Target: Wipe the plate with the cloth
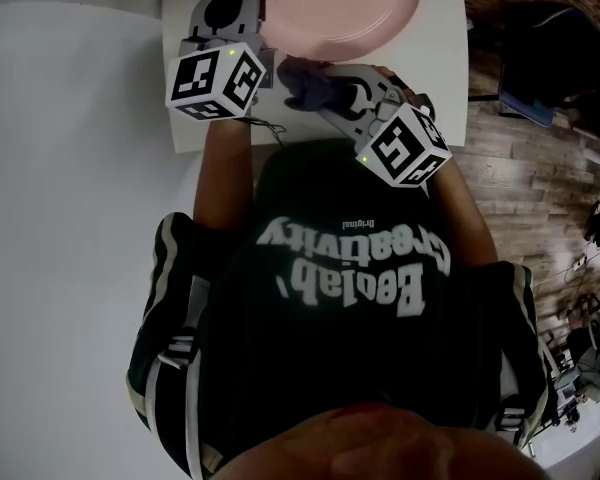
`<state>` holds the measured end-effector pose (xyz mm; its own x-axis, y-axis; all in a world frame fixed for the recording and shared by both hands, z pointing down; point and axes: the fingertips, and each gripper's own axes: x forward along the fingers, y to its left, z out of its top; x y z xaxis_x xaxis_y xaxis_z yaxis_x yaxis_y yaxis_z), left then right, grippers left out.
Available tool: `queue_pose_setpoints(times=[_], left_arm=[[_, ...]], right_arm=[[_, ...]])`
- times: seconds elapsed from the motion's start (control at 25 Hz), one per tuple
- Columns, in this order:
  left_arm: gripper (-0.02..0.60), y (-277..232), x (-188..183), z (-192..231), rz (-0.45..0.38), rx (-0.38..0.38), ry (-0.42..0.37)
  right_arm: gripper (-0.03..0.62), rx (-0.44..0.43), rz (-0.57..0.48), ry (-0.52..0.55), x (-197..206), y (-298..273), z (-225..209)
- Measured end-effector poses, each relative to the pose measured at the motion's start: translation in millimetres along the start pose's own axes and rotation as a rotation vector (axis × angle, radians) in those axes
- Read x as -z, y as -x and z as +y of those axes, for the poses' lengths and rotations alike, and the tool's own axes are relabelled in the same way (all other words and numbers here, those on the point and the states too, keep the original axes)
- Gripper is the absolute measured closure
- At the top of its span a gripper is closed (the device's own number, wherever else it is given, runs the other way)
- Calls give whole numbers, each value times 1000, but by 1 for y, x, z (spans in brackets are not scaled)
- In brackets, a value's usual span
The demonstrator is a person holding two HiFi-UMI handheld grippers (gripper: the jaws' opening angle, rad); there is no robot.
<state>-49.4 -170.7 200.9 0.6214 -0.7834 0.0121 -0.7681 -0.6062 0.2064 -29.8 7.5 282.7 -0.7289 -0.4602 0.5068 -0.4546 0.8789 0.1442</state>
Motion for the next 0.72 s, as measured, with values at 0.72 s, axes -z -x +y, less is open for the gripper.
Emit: queue_pose_setpoints(times=[0.72], left_arm=[[561, -4, 77, -3, 161, 48, 135]], right_arm=[[476, 503, -116, -118, 27, 97, -81]])
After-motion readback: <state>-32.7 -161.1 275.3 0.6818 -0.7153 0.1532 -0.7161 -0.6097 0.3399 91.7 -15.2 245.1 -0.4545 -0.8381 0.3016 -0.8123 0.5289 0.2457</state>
